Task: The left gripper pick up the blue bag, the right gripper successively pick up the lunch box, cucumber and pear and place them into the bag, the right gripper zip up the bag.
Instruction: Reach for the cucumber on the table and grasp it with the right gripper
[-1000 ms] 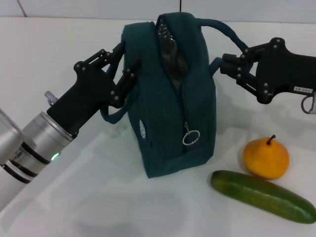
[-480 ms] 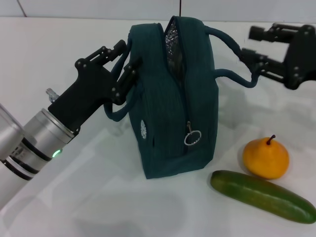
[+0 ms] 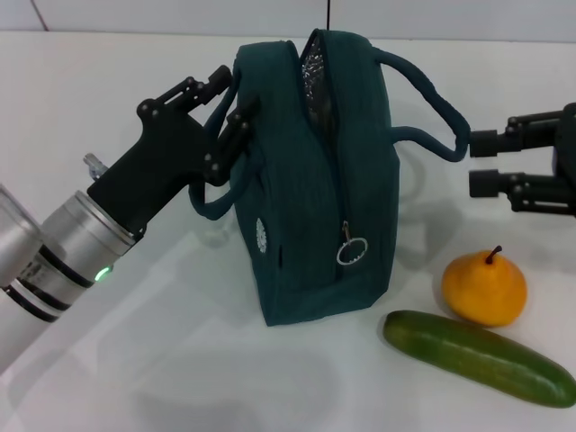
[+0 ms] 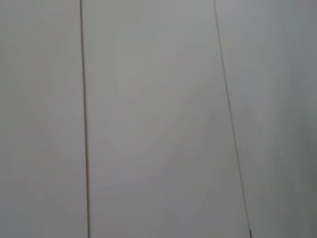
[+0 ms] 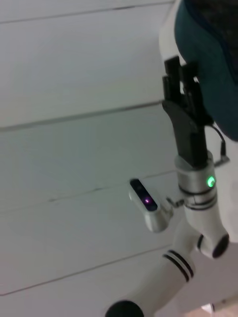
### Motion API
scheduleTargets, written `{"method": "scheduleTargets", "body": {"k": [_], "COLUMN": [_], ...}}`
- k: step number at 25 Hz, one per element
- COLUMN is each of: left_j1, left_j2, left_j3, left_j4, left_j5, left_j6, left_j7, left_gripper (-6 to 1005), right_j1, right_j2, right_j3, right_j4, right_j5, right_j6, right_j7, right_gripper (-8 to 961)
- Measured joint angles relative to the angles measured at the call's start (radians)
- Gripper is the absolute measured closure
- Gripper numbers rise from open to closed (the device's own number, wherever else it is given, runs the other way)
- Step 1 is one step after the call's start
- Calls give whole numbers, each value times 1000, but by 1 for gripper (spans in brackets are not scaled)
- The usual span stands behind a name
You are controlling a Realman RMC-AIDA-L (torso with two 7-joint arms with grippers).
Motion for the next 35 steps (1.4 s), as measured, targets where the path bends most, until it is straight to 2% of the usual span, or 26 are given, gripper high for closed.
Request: {"method": "scheduleTargets", "body": {"k": [2,5,6,9,11,13,16,18,20,23,26,29,35], "left_j1": [-2,-3,-4,-11,-14,-14,-14,-16,-20,-21,-21,-21,-19], "left_j2": [1,0,0,0,-1,-1,-1,-1,-1,-1,-2,-2,-2], "left_j3": [1,2,2,2,1,1,1,2,2,2,1,-3,-3], "left_j4": [0,0,0,-3,-5,-6,-6,-4,-6,-7,-7,-9,-8], "left_j5": [3,5,6,6,4,4,4,5,5,6,5,0,-1], "left_j6": [0,0,-1,-4,-3,-2,-1,-1,-2,-1,-1,-6,-2], "left_j7": [0,0,0,0,-1,-1,-1,-1,-1,-2,-3,-16,-18], "left_gripper": [596,595,595,594,594,593,472,391,389,386,386,386,386], "right_j1": [-7,-27,-44,-48,-39,-27,-3,11,22,40,71,110,189], "right_j2": [13,68,93,92,86,80,69,69,80,97,96,97,100], "right_j3": [-3,-11,-25,-40,-13,30,89,87,47,-72,-203,-281,-413], "right_j4": [-47,-143,-231,-296,-337,-356,-365,-366,-374,-398,-415,-415,-407], "right_j5": [-29,-125,-203,-238,-247,-249,-251,-259,-300,-386,-467,-538,-627], "right_j6": [-13,-31,-52,-90,-142,-186,-252,-265,-261,-221,-134,-68,-46], "right_j7": [32,52,93,151,213,254,305,312,315,344,421,483,565], "right_gripper": [468,438,428,399,379,302,186,190,194,200,206,212,224]}}
